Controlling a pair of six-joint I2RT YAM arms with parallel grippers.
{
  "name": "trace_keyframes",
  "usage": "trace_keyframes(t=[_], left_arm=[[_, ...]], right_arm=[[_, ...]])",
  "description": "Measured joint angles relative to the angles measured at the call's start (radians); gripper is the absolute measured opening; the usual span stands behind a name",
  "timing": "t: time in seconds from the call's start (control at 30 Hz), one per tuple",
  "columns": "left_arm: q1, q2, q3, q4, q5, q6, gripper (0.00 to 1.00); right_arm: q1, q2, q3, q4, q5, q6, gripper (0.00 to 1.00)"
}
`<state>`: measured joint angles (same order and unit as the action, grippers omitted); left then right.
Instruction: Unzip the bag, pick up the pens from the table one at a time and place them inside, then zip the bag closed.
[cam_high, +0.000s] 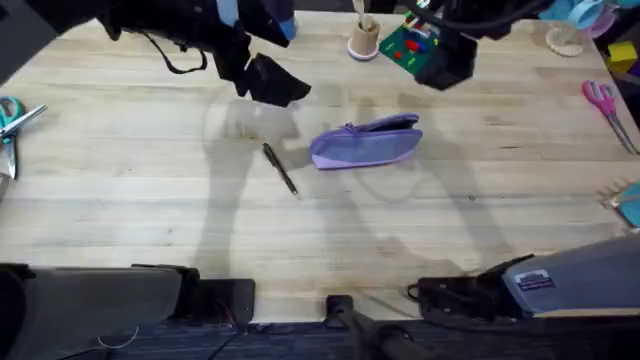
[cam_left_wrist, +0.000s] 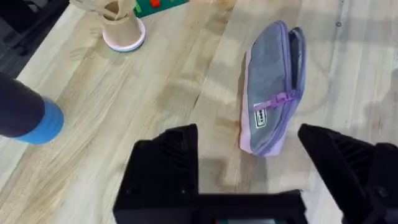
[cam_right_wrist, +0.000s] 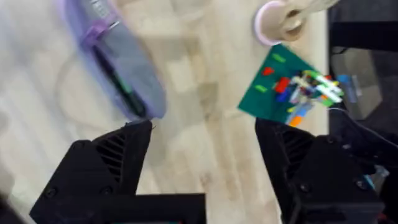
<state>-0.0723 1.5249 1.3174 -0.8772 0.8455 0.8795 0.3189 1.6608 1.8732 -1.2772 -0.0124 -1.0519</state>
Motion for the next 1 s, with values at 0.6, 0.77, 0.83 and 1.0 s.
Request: trace_keyframes(t=[0.6,0.77,0.83,1.0], left_arm=[[0.0,0.0,0.0,-0.002,0.0,0.0,0.995],[0.0,0.0,0.0,-0.002,0.0,0.0,0.995],[0.0,0.0,0.0,-0.002,0.0,0.0,0.995],[0.0,0.0,0.0,-0.002,0.0,0.0,0.995]], right_arm=[[0.051,0.043,0.0,-0.26,-0.21,-0.217,0.033],[0.051,0.11,0.0,-0.257,-0.236,-0.25,0.033],[0.051,0.133,0.0,-0.255,-0.241,-0.258,0.031],[0.051,0.189,0.0,-0.26,-0.245,-0.269,0.032]])
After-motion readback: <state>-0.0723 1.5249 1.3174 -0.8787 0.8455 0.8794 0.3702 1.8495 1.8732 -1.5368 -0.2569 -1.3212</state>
